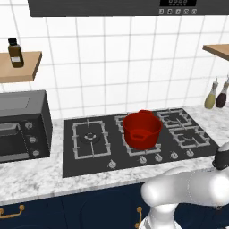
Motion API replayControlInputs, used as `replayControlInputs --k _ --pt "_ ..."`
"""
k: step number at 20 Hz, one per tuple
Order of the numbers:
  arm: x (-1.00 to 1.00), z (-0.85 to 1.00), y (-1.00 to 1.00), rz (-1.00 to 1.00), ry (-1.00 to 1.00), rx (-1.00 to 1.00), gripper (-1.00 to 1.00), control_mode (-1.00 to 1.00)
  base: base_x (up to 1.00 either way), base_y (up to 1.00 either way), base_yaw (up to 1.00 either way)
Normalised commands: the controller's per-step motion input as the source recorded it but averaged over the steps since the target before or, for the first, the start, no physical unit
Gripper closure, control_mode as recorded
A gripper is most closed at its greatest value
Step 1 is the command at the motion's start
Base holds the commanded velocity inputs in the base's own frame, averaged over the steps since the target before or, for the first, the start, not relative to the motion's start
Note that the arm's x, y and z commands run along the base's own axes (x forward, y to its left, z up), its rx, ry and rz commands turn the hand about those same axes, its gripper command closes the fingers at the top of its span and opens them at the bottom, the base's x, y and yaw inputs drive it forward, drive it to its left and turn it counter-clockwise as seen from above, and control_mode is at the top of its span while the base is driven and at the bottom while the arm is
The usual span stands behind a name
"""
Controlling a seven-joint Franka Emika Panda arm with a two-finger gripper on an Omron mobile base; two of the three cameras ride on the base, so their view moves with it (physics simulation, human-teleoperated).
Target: Pick the kettle from the counter and place it on a stove burner. Then turn the burner on.
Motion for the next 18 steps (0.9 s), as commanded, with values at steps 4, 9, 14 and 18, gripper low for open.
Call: replayControlInputs --k 4,9,14,18 --pt "0.19 -0.11 -0.40 0.00 0.00 0.00 -1.00 -1.00 0.00 0.00 0.00" --pt "0.27 -0.21 -0.21 0.01 0.00 0.00 -1.00 -1.00 0.00 0.00 0.00" --pt "0.06 -0.30 -0.15 0.01 0.00 0.00 -1.00 -1.00 0.00 0.00 0.00" --pt "0.02 -0.19 -0.06 0.02 0.00 0.00 -1.00 -1.00 0.00 0.00 0.00"
